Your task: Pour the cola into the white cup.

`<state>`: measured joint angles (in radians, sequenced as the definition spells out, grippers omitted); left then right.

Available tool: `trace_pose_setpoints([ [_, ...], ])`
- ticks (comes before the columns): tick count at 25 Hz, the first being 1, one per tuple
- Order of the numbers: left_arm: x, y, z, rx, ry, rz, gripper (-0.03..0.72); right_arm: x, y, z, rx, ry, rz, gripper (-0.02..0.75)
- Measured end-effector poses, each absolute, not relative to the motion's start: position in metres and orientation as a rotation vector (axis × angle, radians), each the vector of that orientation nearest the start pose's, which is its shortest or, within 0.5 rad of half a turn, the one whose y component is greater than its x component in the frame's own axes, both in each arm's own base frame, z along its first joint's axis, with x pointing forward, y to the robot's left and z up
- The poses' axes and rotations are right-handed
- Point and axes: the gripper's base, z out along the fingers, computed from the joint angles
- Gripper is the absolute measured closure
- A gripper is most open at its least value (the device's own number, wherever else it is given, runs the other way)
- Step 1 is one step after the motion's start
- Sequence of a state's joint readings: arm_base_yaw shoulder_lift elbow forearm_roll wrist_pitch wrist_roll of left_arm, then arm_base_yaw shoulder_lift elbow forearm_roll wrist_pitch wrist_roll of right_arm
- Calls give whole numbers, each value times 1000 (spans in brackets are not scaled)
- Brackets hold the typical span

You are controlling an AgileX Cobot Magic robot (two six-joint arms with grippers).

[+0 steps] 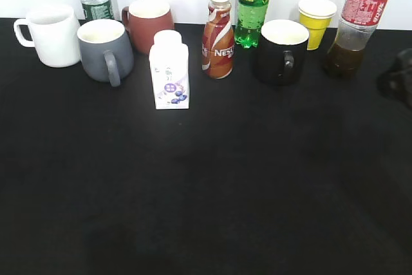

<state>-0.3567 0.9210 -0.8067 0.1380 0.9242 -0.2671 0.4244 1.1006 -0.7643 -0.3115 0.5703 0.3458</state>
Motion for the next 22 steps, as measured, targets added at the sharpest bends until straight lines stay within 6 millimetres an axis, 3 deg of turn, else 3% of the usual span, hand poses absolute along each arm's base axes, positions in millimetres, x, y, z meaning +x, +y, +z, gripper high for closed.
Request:
trace_pose_setpoints([
  [2,132,-45,316,287,2594,-122,351,174,68,308,-335,2401,69,143],
  [6,73,-27,335,327,2483,-189,259,88,30,336,-312,2397,132,143],
  [8,42,-16,328,316,2378,-213,256,44,10,333,-285,2288,184,143],
  [10,16,-6,308,309,2302,-229,255,13,-5,316,-267,2180,221,144],
  [13,0,1,285,341,2254,-212,255,-2,-10,284,-342,2137,213,144],
  [22,12,-4,282,332,2136,-229,255,5,-2,280,-360,2061,279,144],
])
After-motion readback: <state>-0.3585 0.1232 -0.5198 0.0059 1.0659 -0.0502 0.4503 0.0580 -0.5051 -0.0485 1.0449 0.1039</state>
